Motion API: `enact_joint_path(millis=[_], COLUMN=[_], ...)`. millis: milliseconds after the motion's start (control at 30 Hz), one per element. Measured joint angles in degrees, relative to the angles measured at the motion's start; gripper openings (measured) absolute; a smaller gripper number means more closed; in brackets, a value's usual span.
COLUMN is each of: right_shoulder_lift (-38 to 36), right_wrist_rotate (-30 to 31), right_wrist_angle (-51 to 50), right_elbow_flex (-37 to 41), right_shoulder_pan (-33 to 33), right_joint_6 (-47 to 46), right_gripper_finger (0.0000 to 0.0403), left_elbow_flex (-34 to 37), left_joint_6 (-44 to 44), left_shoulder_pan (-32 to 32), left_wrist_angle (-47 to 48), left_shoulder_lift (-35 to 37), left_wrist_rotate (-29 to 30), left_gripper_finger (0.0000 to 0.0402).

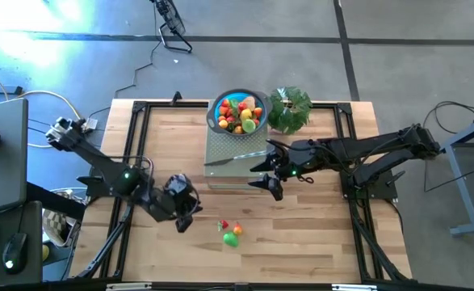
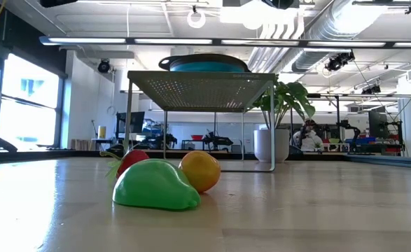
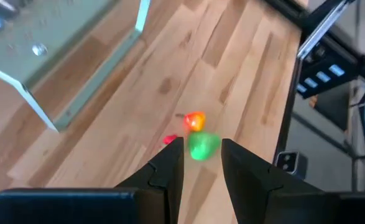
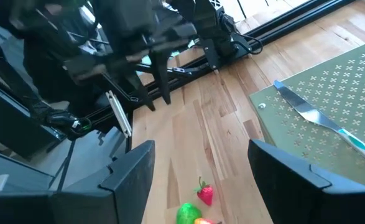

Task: Pick & Place Fruit
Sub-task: Put the red strawberry in the blue bowl on the shelf

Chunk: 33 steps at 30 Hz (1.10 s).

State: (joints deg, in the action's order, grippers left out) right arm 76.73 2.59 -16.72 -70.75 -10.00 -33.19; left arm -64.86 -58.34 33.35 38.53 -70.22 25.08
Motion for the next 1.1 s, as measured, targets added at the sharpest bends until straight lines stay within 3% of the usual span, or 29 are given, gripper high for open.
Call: enact_joint_path(millis=[133,667,967,1100], right_shoulder_lift=[-3.8,-23.2,-27.1,-27.1], right_wrist_rotate=[-0.5,2.4,3.4,3.3], right_wrist_angle=[-2.3,-29.8,-32.7,-32.7], right_elbow_flex=[0.1,0.0,0.0,0.0], right_shoulder_pan=[0.0,0.0,0.0,0.0], right_joint_6=[2.2,4.5,5.8,7.9], right_gripper_finger=[0.0250,0.0250,0.0250,0.0250], left_elbow_flex=[0.0,0.0,0.0,0.0], left_joint_6=[-1.7,-8.7,-23.4,-19.9], left_shoulder_pan=[1.0,0.8,0.8,0.7], left_wrist_angle=[0.0,-5.3,-8.5,-8.5], left_shoulder_lift=[-2.7,-14.1,-20.5,-21.7], left_wrist_rotate=[0.2,0.1,-0.7,-5.6], left_gripper_finger=[0.0104,0.0104,0.0104,0.0104])
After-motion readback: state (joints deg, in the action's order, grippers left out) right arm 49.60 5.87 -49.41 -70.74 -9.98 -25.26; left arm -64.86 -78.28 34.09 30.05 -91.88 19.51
